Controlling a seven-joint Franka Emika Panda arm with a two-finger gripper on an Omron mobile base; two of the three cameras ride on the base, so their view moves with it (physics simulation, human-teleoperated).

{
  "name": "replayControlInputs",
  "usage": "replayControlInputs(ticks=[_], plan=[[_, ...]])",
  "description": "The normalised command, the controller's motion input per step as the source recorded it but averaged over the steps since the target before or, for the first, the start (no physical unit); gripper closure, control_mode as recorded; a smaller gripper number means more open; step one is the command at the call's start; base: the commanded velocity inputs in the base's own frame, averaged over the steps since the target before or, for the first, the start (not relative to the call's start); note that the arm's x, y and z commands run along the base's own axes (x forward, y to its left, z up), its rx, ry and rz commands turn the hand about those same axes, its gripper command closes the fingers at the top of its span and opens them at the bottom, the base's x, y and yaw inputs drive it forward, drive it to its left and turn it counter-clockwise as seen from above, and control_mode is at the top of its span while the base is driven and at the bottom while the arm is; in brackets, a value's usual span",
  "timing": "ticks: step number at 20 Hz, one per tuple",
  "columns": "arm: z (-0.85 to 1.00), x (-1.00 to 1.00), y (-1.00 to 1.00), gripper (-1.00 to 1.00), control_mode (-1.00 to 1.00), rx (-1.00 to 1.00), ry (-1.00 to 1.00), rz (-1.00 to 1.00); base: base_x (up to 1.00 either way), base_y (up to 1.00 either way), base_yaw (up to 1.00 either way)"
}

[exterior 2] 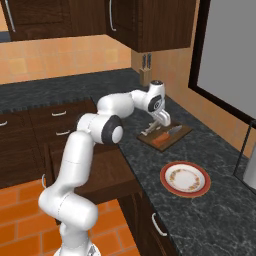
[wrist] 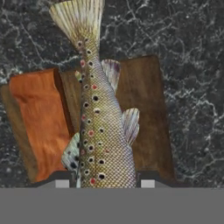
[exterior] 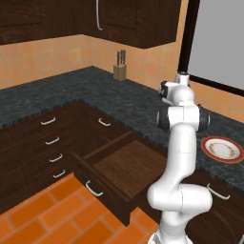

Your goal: Pick up the knife from the drawer and place it on the cutting board. Then place the meat from the plate to the cutting board.

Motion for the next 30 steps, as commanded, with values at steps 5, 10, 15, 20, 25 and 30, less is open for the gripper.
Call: replayControlInputs(ticks=[5,10,15,20,25,30], plan=[[-0.31,0.00,0.00,1.00,-1.00,0.01,0.00,0.00,0.00,0.00,0.00],[-0.17,0.01,0.00,1.00,-1.00,0.00,0.00,0.00,0.00,0.00,0.00],[-0.07,0.01,0.00,-1.00,-1.00,0.00,0.01,0.00,0.00,0.00,0.00],[0.00,0.00,0.00,-1.00,-1.00,0.00,0.00,0.00,0.00,0.00,0.00],[0.00,0.00,0.00,-1.00,-1.00,0.00,0.00,0.00,0.00,0.00,0.00],[0.15,-0.37,0.31,-1.00,-1.00,-0.14,-0.09,0.00,0.00,0.00,0.00]])
